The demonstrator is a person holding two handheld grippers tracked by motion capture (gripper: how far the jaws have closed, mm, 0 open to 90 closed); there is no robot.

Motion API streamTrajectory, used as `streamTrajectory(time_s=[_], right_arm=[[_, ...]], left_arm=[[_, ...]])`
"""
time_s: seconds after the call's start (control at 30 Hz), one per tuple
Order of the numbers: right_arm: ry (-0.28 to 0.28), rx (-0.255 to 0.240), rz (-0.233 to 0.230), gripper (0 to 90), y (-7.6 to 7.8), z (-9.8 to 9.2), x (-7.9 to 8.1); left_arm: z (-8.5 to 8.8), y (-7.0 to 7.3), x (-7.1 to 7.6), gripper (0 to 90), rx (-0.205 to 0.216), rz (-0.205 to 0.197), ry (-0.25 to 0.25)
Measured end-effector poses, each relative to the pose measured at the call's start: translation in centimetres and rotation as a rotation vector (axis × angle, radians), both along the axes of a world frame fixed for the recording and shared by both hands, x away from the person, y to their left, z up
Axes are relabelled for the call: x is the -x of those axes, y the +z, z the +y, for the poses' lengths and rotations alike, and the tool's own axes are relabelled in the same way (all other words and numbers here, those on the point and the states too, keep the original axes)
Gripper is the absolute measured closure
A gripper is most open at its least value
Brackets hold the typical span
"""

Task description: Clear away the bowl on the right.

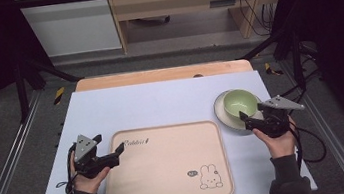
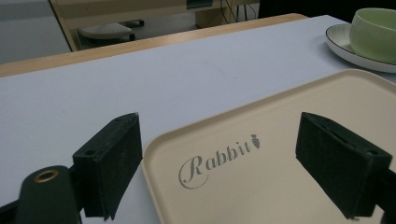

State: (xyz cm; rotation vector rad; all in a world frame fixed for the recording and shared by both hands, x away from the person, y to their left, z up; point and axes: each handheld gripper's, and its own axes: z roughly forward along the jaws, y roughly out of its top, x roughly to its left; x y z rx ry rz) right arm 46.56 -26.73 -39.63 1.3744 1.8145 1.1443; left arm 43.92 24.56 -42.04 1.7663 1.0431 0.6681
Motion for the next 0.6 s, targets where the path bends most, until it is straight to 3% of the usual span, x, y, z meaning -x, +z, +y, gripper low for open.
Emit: streamTrajectory(time_s=[0.27,0.6], right_arm=[[-0.002,0.000,0.013,30.6,-0.1,-0.4,-0.7],[-0.044,0.002,0.039,32.9,-0.2,-1.1,-1.7]], left_arm=[[0.0,-0.1,-0.1,14.2,0.000,0.004,0.000],[-0.1,-0.3,-0.3,14.2,-0.004,0.012,-0.003]])
